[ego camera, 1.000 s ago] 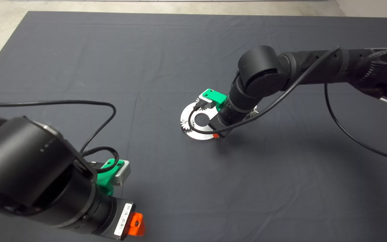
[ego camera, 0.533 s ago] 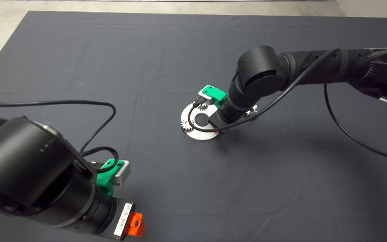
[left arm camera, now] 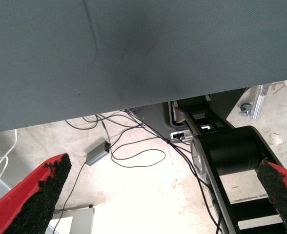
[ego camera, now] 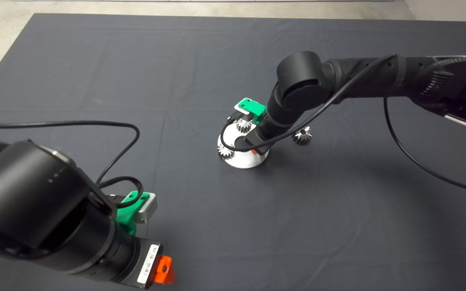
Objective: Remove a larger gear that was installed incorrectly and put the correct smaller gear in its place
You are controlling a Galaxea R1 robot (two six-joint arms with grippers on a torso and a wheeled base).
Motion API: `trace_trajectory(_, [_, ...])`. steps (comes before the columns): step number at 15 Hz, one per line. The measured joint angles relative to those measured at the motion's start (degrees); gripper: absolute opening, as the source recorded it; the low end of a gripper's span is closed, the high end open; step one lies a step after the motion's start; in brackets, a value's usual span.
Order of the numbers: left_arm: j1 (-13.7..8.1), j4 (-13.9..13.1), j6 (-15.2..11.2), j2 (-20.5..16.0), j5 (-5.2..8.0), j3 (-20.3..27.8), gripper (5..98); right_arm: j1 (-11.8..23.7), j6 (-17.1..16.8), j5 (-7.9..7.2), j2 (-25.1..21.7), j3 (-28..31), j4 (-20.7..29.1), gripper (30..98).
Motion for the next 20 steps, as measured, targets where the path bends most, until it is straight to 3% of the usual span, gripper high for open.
trace_trajectory(6, [0.0, 0.0, 0.0, 0.0, 0.0, 0.0, 98.2, -0.02, -1.12, -0.12, 0.16, -0.15, -0.01, 41.3])
trace_trajectory(14, [0.0, 0.0, 0.01, 0.0, 0.02, 0.0, 98.2, -1.4, -2.12, -1.55, 0.01, -0.28, -0.11, 41.2])
trace_trajectory(20, [0.0, 0.01, 0.01, 0.0, 0.0, 0.0, 98.2, -1.41, -2.74, -1.55, -0.04, -0.28, -0.17, 41.3])
